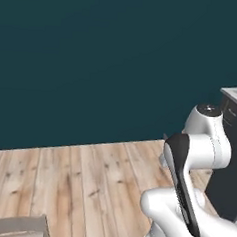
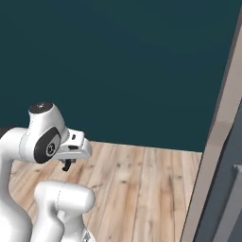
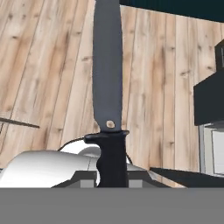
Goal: Retrieve the butter from the fridge and place it on a plate on the dining table. Then retrieve the butter knife by the fridge and place it near the plate.
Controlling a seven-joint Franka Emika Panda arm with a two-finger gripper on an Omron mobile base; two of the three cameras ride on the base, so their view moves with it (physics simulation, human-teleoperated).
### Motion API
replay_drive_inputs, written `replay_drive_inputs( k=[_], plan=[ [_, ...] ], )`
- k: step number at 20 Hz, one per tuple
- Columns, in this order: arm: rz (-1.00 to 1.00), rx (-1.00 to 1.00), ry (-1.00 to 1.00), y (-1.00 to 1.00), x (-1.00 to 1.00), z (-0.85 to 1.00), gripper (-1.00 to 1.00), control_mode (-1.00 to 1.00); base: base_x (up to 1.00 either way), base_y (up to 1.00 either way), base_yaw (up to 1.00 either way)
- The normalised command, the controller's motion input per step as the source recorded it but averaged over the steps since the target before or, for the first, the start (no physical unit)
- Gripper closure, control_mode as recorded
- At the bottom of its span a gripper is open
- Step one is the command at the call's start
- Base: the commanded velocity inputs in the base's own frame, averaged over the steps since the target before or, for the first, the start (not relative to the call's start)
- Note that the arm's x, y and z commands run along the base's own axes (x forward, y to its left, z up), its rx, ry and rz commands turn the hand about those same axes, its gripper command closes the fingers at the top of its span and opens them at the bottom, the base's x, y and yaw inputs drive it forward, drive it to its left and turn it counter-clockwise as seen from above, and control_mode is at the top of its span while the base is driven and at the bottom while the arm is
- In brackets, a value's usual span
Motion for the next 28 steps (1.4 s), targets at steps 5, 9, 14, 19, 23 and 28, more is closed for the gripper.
replay_drive_inputs(
  k=[5, 9, 14, 19, 23, 28],
  plan=[
    [0.0, 0.0, 0.0, 0.0, 0.0, 0.0, 1.0, 1.0, 1.0, 0.06, 0.0],
    [0.0, 0.0, 0.0, 0.0, 0.0, 0.0, 1.0, 1.0, 1.0, 0.29, 0.0],
    [0.0, 0.0, 0.0, 0.0, 0.0, 0.0, 1.0, 1.0, 1.0, 0.19, 0.07],
    [0.0, 0.0, 0.0, 0.0, 0.0, 0.0, 1.0, 1.0, 1.0, 0.48, 0.2],
    [0.0, 0.0, 0.0, 0.0, 0.0, 0.0, 1.0, 1.0, 1.0, 0.73, 0.41],
    [0.0, 0.0, 0.0, 0.0, 0.0, 0.0, 1.0, 1.0, 0.91, 0.6, 0.54]
  ],
)
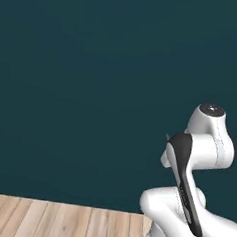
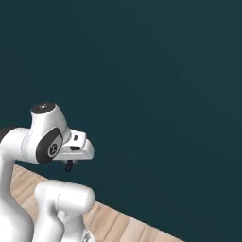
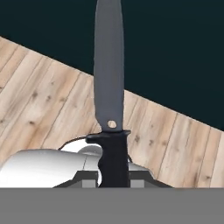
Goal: Retrieve the butter from the fridge and place it on a plate on the dining table. Then retrieve the butter knife by the fridge and place it near the plate.
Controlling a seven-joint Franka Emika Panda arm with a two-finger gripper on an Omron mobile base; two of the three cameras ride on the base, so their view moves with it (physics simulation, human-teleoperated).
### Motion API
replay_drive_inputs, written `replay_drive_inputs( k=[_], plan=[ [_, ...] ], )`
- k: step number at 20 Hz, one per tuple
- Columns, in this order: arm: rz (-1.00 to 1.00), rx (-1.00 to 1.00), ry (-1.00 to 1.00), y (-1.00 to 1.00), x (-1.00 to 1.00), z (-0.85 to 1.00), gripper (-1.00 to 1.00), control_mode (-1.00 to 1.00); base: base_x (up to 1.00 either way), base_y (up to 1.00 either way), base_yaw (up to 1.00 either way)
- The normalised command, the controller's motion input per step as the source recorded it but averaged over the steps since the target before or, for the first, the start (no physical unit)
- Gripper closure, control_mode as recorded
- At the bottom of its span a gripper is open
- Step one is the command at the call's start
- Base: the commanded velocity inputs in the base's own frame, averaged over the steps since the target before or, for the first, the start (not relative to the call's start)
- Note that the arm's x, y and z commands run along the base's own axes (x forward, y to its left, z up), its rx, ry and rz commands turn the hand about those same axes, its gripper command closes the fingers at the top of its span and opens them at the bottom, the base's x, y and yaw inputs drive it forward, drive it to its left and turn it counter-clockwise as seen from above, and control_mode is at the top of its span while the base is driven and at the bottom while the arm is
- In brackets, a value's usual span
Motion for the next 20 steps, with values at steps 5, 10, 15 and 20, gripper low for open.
replay_drive_inputs(
  k=[5, 10, 15, 20],
  plan=[
    [0.0, 0.0, 0.0, 0.0, 0.0, 0.0, 1.0, 1.0, 0.75, 0.27, 0.65],
    [0.0, 0.0, 0.0, 0.0, 0.0, 0.0, 1.0, 1.0, 0.43, 0.11, 0.74],
    [0.0, 0.0, 0.0, 0.0, 0.0, 0.0, 1.0, 1.0, 0.12, 0.01, 0.88],
    [0.0, 0.0, 0.0, 0.0, 0.0, 0.0, 1.0, 1.0, 0.11, 0.0, 0.95]
  ],
)
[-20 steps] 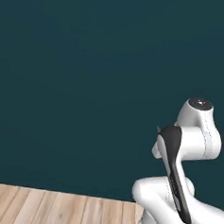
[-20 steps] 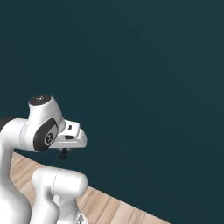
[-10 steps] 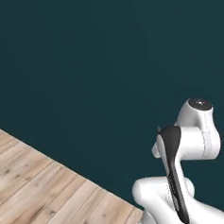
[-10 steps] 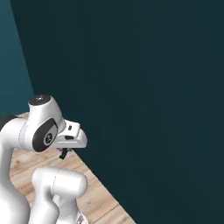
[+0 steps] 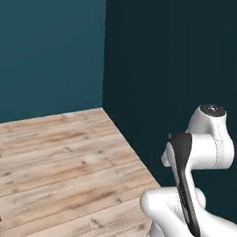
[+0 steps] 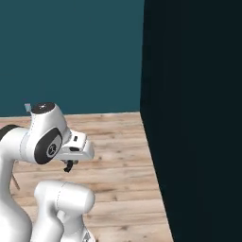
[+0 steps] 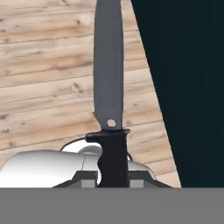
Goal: Retrieve the butter from the fridge and place it on a plate on the dining table. Then retrieve the butter knife by the fridge and place it near the plate.
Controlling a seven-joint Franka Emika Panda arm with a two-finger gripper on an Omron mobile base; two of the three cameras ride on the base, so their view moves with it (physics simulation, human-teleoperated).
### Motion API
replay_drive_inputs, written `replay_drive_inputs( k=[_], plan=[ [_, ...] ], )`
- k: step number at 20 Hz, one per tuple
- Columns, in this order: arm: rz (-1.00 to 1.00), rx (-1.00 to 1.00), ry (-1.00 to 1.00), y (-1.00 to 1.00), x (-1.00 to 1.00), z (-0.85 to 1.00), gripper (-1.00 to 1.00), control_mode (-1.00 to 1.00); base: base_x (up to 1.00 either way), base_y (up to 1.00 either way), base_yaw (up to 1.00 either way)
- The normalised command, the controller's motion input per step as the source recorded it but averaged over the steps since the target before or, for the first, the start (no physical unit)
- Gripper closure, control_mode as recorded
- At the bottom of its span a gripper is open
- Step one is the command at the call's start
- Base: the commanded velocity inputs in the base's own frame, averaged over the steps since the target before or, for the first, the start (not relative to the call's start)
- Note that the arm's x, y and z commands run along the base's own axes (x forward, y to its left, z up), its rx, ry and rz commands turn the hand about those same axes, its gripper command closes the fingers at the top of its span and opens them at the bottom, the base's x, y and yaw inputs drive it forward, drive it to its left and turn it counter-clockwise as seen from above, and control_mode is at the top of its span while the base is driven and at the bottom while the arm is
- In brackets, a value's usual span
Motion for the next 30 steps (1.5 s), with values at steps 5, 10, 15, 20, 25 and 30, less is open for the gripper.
replay_drive_inputs(
  k=[5, 10, 15, 20, 25, 30],
  plan=[
    [0.0, 0.0, 0.0, 0.0, 0.0, 0.0, 1.0, 1.0, 0.1, -0.17, 0.93],
    [0.0, 0.0, 0.0, 0.0, 0.0, 0.0, 1.0, 1.0, 0.25, -0.19, 0.91],
    [0.0, 0.0, 0.0, 0.0, 0.0, 0.0, 1.0, 1.0, 0.4, -0.11, 0.89],
    [0.0, 0.0, 0.0, 0.0, 0.0, 0.0, 1.0, 1.0, 0.38, -0.2, 0.75],
    [0.0, 0.0, 0.0, 0.0, 0.0, 0.0, 1.0, 1.0, 0.42, -0.41, 0.66],
    [0.0, 0.0, 0.0, 0.0, 0.0, 0.0, 1.0, 1.0, 0.44, -0.16, 0.52]
  ],
)
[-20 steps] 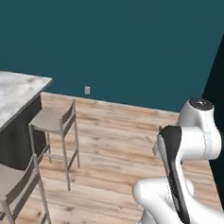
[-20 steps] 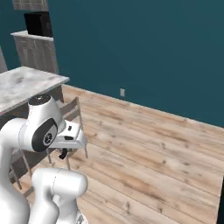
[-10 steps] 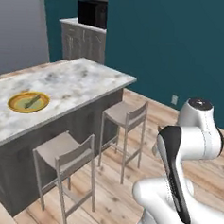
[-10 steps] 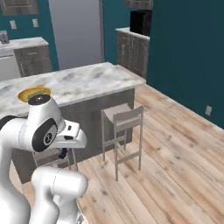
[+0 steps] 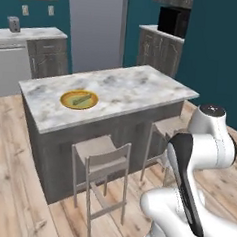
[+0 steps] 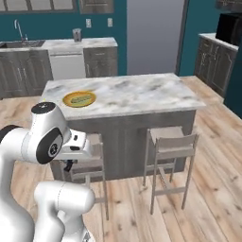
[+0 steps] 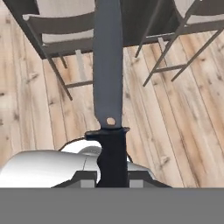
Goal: Retrieve the butter from the fridge and place it on a plate on the dining table. Then retrieve the butter knife by the fridge and place it near the plate.
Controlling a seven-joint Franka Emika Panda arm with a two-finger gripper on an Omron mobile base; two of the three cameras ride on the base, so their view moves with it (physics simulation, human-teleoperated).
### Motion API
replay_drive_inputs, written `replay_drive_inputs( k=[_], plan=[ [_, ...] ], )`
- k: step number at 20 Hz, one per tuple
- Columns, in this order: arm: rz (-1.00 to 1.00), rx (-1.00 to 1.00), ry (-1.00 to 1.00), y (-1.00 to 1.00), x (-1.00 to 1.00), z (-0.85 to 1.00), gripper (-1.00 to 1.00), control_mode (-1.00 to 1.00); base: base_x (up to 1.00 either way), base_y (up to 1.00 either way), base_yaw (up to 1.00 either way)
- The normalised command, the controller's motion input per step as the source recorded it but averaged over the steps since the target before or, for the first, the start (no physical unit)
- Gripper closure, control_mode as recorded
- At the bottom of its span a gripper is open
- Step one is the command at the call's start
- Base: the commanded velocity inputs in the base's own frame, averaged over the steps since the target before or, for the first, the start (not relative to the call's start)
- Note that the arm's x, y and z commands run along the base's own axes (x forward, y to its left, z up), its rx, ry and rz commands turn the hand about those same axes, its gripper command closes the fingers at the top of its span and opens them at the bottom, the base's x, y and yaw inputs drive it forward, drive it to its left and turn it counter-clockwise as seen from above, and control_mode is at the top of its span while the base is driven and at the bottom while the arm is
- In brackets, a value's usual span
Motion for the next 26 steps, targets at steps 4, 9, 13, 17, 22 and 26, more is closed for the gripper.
replay_drive_inputs(
  k=[4, 9, 13, 17, 22, 26],
  plan=[
    [0.0, 0.0, 0.0, 0.0, 0.0, 0.0, 1.0, 1.0, 0.73, -0.05, 0.38],
    [0.0, 0.0, 0.0, 0.0, 0.0, 0.0, 1.0, 1.0, 0.86, -0.17, 0.22],
    [0.0, 0.0, 0.0, 0.0, 0.0, 0.0, 1.0, 1.0, 0.67, -0.36, 0.02],
    [0.0, 0.0, 0.0, 0.0, 0.0, 0.0, 1.0, 1.0, 0.75, -0.47, 0.0],
    [0.0, 0.0, 0.0, 0.0, 0.0, 0.0, 1.0, 1.0, 0.96, -0.66, 0.05],
    [0.0, 0.0, 0.0, 0.0, 0.0, 0.0, 1.0, 1.0, 0.45, -0.87, 0.05]
  ],
)
